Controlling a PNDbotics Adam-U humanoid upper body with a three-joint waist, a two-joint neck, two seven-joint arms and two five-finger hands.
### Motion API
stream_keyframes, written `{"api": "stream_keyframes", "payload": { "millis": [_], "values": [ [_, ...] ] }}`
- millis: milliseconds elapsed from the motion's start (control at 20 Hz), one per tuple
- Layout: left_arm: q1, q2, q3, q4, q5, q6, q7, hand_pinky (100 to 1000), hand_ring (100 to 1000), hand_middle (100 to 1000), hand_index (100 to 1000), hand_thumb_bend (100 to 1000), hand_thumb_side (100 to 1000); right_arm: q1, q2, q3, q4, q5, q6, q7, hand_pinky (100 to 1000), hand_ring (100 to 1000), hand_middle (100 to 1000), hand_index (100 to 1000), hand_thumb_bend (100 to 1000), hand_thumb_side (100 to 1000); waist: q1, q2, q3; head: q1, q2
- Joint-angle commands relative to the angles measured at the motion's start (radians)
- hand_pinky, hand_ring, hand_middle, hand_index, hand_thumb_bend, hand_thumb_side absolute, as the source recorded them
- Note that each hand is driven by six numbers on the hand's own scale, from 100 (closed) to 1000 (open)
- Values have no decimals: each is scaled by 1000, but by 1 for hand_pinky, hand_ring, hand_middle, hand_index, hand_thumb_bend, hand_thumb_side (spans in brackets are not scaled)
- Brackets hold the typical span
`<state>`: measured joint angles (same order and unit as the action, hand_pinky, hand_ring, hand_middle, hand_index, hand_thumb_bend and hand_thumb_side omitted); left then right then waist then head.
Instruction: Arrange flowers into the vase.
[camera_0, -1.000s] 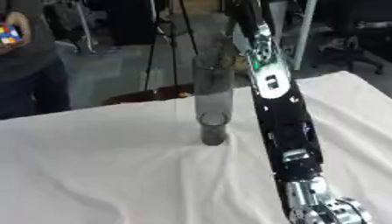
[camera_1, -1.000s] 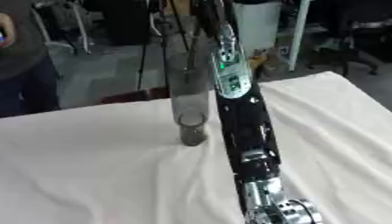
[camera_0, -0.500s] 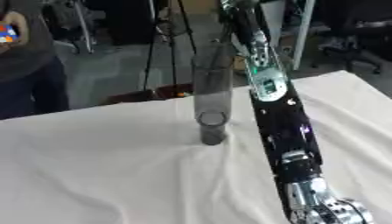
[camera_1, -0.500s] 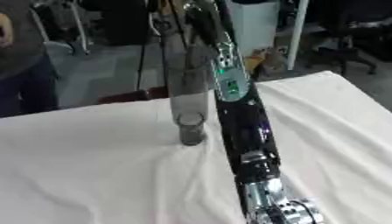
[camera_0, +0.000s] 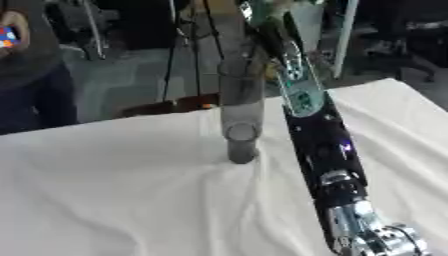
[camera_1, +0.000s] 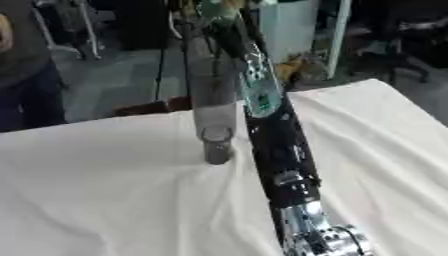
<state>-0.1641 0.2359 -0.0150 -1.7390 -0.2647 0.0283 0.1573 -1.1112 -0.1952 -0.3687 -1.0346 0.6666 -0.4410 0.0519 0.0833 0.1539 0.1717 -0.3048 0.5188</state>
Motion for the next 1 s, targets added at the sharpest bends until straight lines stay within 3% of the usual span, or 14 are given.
{"api": "stream_keyframes", "payload": {
  "millis": [50, 600, 650, 1000],
  "values": [
    [-7, 11, 4, -11, -2, -4, -1, 508, 689, 613, 721, 309, 804, -22, -23, 7, 6, 22, -14, 5, 100, 204, 100, 242, 408, 1000, -9, 1, -1, 2, 4],
    [-5, 11, 5, -11, -2, -4, 0, 509, 690, 613, 721, 307, 806, -20, -25, 7, 35, 58, -27, 10, 100, 221, 100, 264, 434, 1000, -11, 1, -1, 3, 5],
    [-5, 11, 5, -11, -2, -4, -1, 509, 690, 614, 721, 306, 806, -18, -26, 6, 38, 62, -26, 10, 100, 273, 100, 324, 448, 1000, -10, 1, -2, 3, 5],
    [-4, 12, 4, -10, -2, -4, -2, 510, 690, 614, 721, 305, 807, -15, -26, 1, 45, 103, -24, -4, 100, 391, 100, 414, 456, 1000, -9, 1, -3, 4, 4]
  ]
}}
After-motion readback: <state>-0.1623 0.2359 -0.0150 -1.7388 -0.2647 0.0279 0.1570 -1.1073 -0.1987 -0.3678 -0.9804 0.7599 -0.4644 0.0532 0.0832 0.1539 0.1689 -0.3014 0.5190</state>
